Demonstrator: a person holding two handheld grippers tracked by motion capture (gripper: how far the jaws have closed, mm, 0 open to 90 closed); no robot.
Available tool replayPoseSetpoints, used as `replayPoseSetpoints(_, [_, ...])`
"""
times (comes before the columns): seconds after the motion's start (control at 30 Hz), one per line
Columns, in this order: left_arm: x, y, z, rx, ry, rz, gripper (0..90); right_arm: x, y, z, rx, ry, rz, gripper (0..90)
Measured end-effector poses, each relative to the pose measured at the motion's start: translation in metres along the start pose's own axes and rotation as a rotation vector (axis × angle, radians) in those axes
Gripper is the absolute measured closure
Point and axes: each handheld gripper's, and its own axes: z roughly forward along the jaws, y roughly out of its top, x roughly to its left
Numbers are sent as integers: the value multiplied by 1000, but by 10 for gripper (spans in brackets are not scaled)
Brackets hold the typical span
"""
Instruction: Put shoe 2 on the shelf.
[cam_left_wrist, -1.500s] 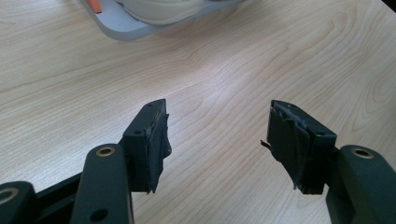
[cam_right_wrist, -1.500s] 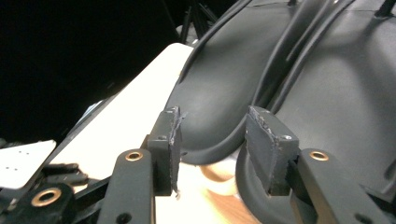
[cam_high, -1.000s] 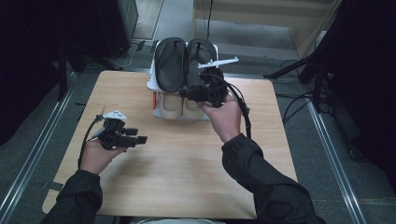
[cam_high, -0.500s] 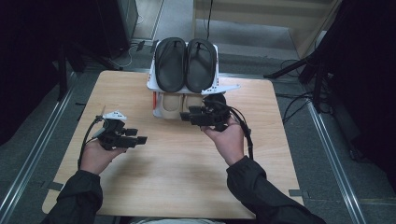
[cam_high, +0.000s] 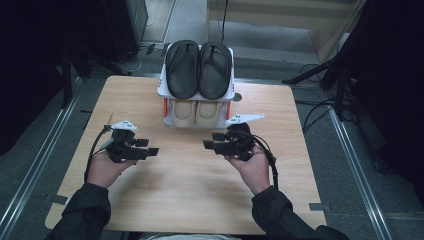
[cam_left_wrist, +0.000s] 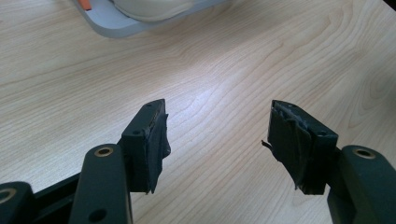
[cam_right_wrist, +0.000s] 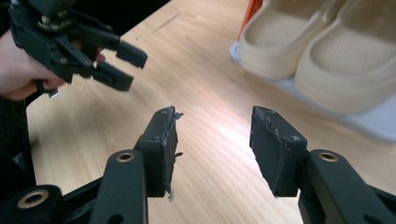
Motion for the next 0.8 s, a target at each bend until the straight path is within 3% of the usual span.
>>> replayPoseSetpoints(0.3, [-6, -1, 1, -15, -19, -7, 380, -15, -28, -5, 19, 5, 37, 513])
replayPoseSetpoints(0.6, [-16, -1, 2, -15, -37, 30, 379, -25, -44, -13, -2, -10, 48, 508])
replayPoseSetpoints(0.8, [-19, -1, 1, -15, -45, 46, 376, -36, -54, -12, 18, -23, 42, 508])
